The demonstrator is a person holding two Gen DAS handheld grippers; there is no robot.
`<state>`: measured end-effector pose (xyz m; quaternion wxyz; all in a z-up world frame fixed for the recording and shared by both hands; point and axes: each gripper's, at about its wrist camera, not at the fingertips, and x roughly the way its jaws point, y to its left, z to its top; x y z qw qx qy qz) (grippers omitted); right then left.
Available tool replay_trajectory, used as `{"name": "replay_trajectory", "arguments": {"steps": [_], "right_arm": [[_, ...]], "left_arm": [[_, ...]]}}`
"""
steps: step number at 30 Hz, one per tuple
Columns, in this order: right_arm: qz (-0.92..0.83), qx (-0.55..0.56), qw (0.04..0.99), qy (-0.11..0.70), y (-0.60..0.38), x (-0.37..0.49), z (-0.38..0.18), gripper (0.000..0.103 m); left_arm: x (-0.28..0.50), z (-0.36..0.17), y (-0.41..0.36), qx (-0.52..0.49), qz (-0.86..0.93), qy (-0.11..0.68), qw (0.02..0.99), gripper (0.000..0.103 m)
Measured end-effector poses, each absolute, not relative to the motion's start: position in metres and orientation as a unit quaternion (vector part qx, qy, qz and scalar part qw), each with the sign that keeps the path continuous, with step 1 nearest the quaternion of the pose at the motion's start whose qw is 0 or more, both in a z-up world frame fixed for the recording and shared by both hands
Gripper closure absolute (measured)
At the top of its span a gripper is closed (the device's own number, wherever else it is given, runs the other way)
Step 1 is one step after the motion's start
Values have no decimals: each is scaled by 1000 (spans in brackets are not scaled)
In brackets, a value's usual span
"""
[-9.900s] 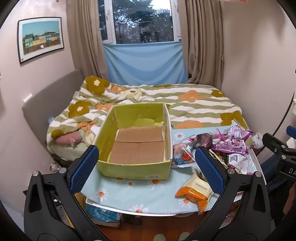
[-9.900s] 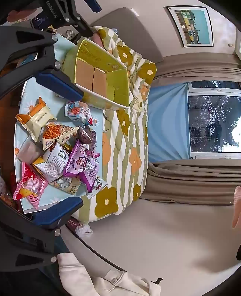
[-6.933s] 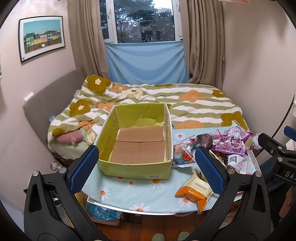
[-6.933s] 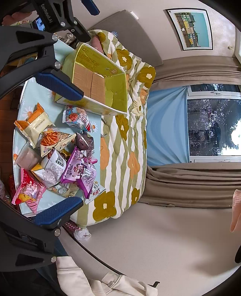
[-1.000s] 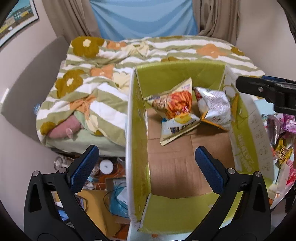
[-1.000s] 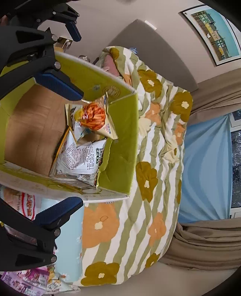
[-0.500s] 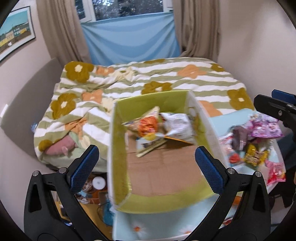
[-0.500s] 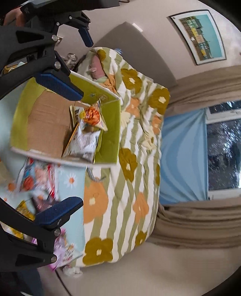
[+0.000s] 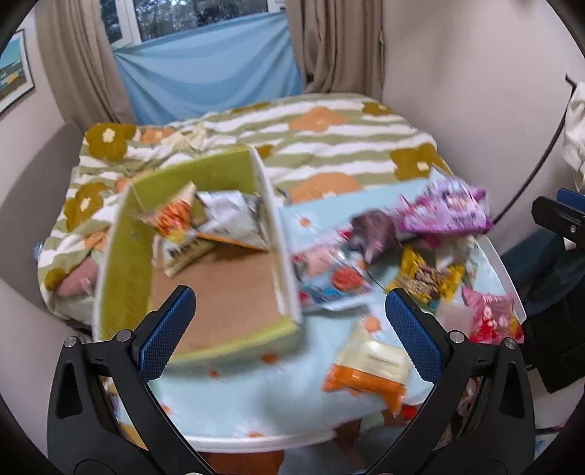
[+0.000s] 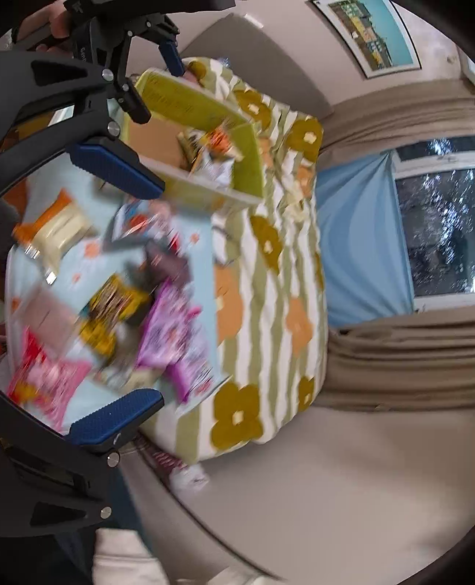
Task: Organize snacks
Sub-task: 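Move both tools back from the box to the snack pile, then grasp the orange-and-cream bread bag with the left tool while the right tool grasps the pink marshmallow bag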
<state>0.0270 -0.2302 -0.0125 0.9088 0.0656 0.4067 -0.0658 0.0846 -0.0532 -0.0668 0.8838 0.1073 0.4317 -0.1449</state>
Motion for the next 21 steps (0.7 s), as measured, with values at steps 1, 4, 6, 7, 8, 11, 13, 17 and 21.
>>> {"name": "replay_trajectory", "arguments": {"steps": [1, 4, 6, 7, 8, 11, 13, 17, 21], "right_arm": [[-68, 67, 907, 411, -236, 22, -16, 0], [-72, 70, 897, 430, -260, 7, -40, 0], [-74, 75, 891, 442, -271, -1, -55, 0], [-76, 79, 887, 449, -277, -4, -64, 0], [-80, 82, 882, 458, -284, -8, -76, 0], [-85, 98, 869, 477, -300, -17, -101, 0], [-91, 108, 863, 485, -309, -20, -115, 0], [-102, 130, 848, 503, -319, -24, -144, 0], [-107, 143, 837, 518, -324, -28, -166, 0]], "left_arm": [[79, -73, -61, 105, -142, 437, 882, 0], [66, -95, -78, 99, -119, 459, 875, 0], [60, -109, -85, 91, -101, 469, 873, 0], [57, -119, -89, 86, -83, 474, 872, 0], [55, -126, -92, 81, -69, 477, 872, 0], [53, -152, -101, 68, -19, 488, 870, 0], [55, -170, -103, 56, 11, 500, 864, 0], [59, -201, -105, 28, 55, 530, 846, 0], [61, -221, -111, 10, 63, 552, 832, 0]]}}
